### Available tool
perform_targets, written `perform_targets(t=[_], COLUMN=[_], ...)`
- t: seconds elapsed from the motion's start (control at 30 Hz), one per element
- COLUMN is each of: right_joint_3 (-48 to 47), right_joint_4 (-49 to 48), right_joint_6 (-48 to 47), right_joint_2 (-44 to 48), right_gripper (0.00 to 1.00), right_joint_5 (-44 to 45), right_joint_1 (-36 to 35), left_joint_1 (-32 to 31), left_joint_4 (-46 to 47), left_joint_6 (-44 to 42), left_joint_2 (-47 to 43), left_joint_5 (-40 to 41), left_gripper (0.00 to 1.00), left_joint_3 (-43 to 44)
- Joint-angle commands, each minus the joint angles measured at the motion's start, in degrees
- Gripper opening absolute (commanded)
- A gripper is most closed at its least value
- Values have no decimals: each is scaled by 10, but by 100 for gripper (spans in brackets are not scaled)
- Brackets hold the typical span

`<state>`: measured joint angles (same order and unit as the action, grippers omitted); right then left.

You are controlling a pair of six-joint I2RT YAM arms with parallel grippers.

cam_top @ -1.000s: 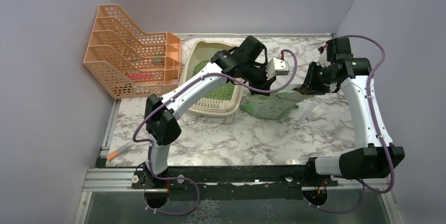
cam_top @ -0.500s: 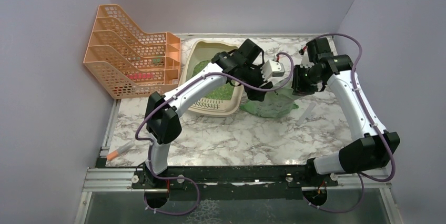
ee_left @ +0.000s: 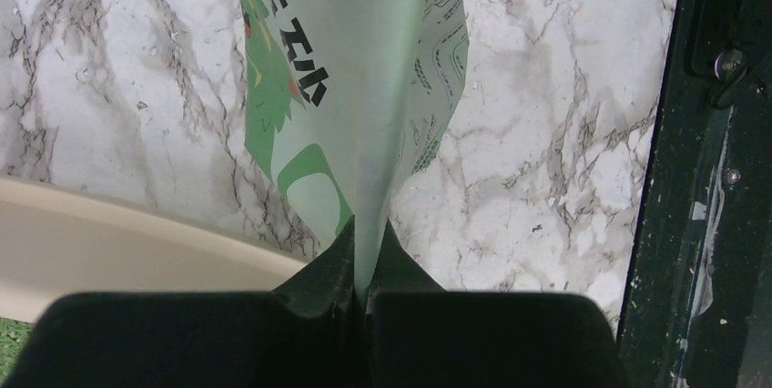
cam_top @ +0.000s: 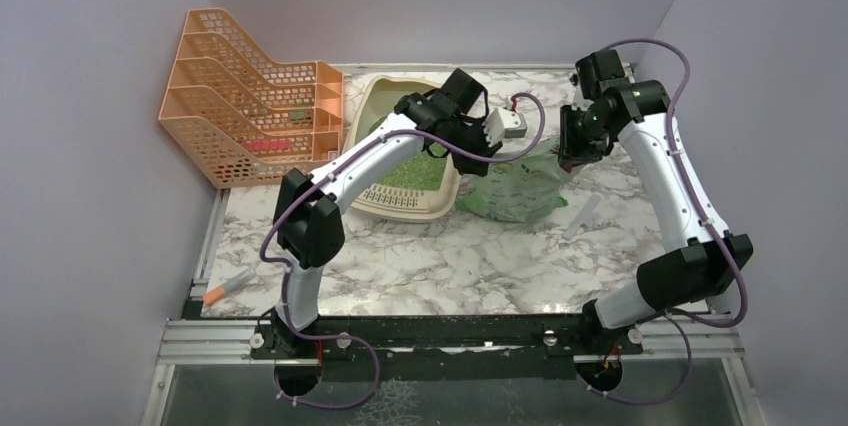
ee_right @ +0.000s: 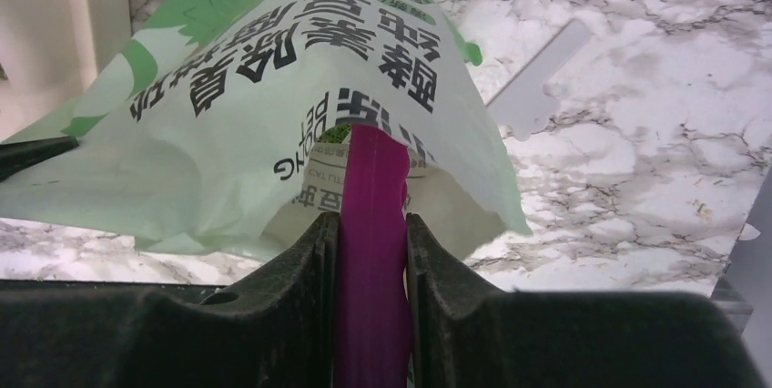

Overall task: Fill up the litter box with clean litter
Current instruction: 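Scoop the cat litter from the cat litter bag.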

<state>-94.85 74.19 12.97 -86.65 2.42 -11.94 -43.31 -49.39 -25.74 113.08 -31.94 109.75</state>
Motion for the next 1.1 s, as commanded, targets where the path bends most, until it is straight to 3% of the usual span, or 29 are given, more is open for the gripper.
perform_targets(t=[0.0,0.27,0.43,0.6,0.9,1.0,1.07], right_joint_3=[-42,-9,-58,-100,-19,74,122], right_joint_4=[23,-1,2,3,-87,-146,-185], right_joint_6=[-9,-44,-51,-28,20,49,66], right_joint_2=[-2,-58,-111,-137,-64,0,39], right_gripper=[1,1,1,3,14,17,26], right_joint_5=[45,-45,-52,2,11,10,11], right_joint_1=[0,1,1,0,0,1,0], left_joint_1=[-10,-28,-31,-31,-33,-33,-33], left_joint_4=[-3,0,-1,-1,-2,-1,-1], left_joint_6=[-7,-19,-24,-23,-19,-19,-18], left_joint_2=[-9,-22,-18,-16,-15,-14,-12], left_joint_5=[-10,33,45,42,40,50,52], left_gripper=[0,0,0,0,0,0,0], left_joint_3=[-10,-28,-20,-10,-10,-9,-7])
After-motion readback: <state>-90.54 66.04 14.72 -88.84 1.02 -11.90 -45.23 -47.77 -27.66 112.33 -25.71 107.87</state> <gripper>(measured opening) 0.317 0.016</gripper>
